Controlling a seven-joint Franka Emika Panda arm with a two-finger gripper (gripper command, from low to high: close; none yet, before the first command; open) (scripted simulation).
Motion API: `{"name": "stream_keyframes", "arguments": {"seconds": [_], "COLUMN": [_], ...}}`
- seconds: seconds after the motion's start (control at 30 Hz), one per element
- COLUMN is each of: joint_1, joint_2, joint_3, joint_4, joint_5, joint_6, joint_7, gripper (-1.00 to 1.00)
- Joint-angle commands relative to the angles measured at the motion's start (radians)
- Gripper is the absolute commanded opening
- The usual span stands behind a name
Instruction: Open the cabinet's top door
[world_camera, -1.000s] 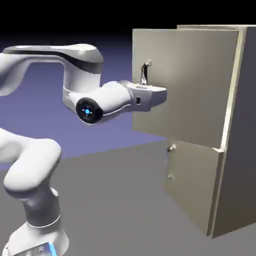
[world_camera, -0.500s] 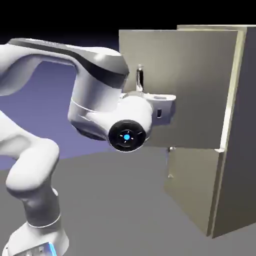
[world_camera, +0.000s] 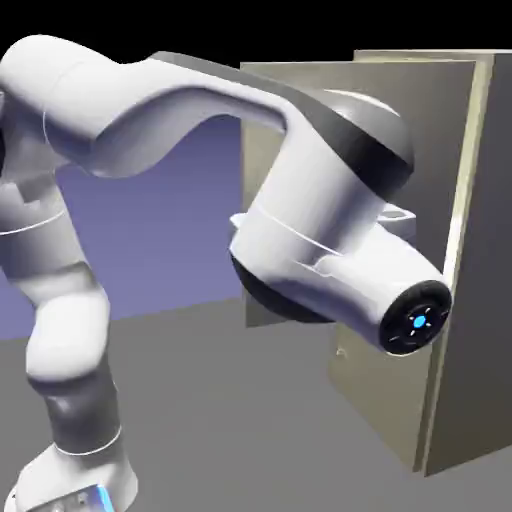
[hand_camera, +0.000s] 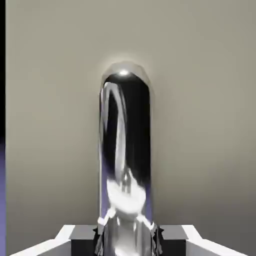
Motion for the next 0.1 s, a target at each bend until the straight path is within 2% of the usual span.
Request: {"name": "stream_keyframes", "arguments": {"seconds": [0.0, 0.03, 0.07], "joint_1": [-0.005, -0.009, -0.009], "joint_2": [0.037, 0.062, 0.062], "joint_3": [-0.007, -0.012, -0.012], "joint_4": [0.03, 0.051, 0.051], "joint_5": [0.002, 0.003, 0.003], "joint_6": [-0.036, -0.062, -0.062], "joint_7": [-0.019, -0.033, -0.033], "gripper": [-1.0, -1.0, 1.0]}}
